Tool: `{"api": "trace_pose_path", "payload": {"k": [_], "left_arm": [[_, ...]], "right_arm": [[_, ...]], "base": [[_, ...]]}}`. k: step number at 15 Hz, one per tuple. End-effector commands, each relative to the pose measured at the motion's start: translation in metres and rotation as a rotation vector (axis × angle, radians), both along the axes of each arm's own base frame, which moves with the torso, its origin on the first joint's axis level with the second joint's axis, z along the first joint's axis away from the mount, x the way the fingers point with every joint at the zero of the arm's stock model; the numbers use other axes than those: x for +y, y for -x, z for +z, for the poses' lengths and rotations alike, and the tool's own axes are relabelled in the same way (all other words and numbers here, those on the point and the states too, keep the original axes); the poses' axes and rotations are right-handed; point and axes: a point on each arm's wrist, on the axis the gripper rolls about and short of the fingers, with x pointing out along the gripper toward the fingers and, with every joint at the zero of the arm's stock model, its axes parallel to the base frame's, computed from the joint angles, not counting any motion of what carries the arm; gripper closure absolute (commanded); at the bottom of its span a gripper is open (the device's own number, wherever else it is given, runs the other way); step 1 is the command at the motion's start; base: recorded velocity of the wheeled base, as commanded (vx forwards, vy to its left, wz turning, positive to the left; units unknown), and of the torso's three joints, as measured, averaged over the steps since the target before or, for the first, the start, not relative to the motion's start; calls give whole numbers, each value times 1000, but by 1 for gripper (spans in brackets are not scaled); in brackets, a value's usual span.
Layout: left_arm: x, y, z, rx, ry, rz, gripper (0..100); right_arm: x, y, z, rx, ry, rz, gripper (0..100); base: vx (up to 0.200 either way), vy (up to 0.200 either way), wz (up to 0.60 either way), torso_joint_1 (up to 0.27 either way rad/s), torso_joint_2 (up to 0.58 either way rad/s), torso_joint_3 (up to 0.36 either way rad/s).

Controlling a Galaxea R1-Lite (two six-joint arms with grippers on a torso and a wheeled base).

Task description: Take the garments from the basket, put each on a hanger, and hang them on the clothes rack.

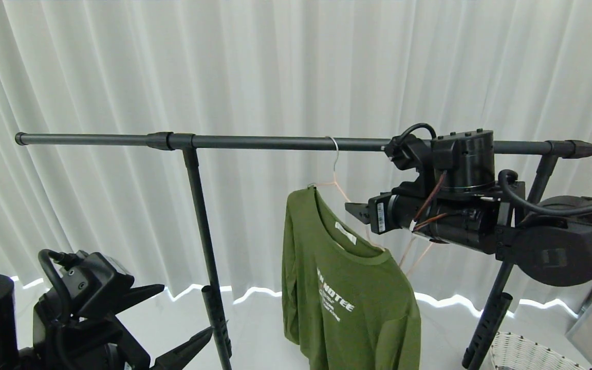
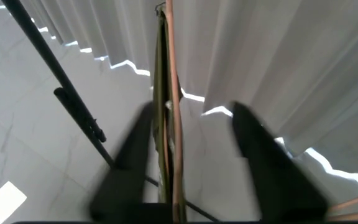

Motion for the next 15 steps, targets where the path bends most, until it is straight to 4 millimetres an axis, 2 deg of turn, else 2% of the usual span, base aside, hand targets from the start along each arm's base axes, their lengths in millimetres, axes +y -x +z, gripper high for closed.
{"api": "trace_pose_path", "payload": {"k": [1,4,5,10,12,13,15], "left_arm": [[1,0,-1,2,-1,11,0],[5,-2,-1,0,-8,47,0],[8,-3,-2,-1,-19,90,0],[20,0,-11,11,-84,251,0],[23,-1,-11,9,-95,296,0],[28,-3,-11,10,-103,340,0],[34,-5,-12,15,-105,384,0]], "right_arm": [[-8,19,22,-46,-41,20,0],[-23,42,40,-92,-63,34,0],[-41,57,47,-135,-27,8,0],[-120,91,39,-123,278,-188,0],[-141,94,35,-129,364,-246,0],[-159,95,27,-127,448,-297,0],[-176,96,18,-128,511,-353,0]], "base": [[0,0,0,0,0,0],[0,0,0,0,0,0],[0,0,0,0,0,0],[0,0,0,0,0,0],[-200,0,0,5,5,2],[-200,0,0,7,7,-7],[-200,0,0,-7,2,10]]}}
